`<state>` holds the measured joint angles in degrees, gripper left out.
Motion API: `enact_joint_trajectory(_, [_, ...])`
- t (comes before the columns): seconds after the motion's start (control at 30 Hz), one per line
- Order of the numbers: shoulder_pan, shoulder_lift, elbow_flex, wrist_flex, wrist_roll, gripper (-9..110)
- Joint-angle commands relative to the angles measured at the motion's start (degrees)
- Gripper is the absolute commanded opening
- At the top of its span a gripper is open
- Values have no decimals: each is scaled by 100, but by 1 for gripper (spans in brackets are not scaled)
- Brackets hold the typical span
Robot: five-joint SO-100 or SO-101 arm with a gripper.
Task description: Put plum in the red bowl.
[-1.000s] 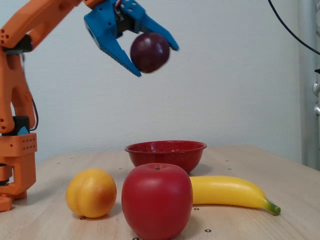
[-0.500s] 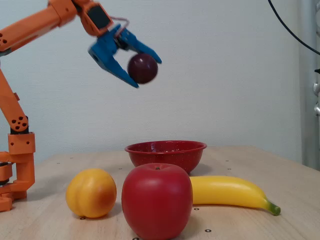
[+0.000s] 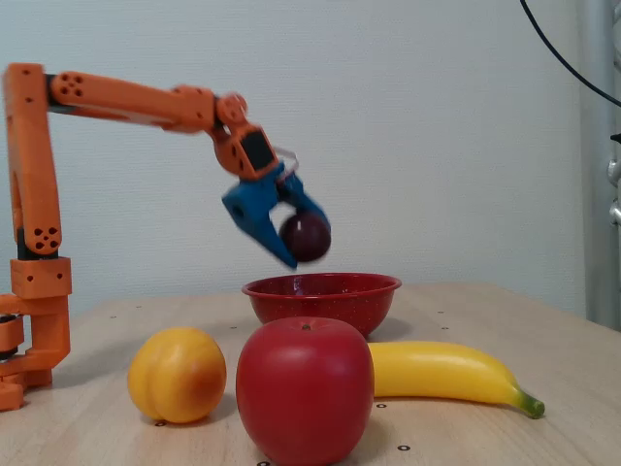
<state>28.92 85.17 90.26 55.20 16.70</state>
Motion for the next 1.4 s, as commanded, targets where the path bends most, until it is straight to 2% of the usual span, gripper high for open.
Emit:
enact_joint_trajectory(0.0, [35,88,-765,9,44,19])
enact_joint_trajectory(0.1, [-18,-220,-835,158,18,25])
enact_joint_trajectory(0.2, [-62,-439,-905,457,18,47])
enact_joint_trajectory(0.3, [-105,-598,-993,650,0,58])
enact_joint_trajectory(0.53, [-290,-378,-1248,826,-79,58])
enact_joint_trajectory(0.6, [-378,-62,-1318,896,-193,52])
enact_joint_trajectory(0.73, [-677,765,-1178,1090,-220,30])
enact_joint_trajectory(0.97, [-1494,2426,-132,976,-220,1])
enact_joint_trajectory(1.2, [-2276,3876,1213,791,-237,0])
enact_joint_trajectory(1.37, [-2610,5036,2531,237,-264,0])
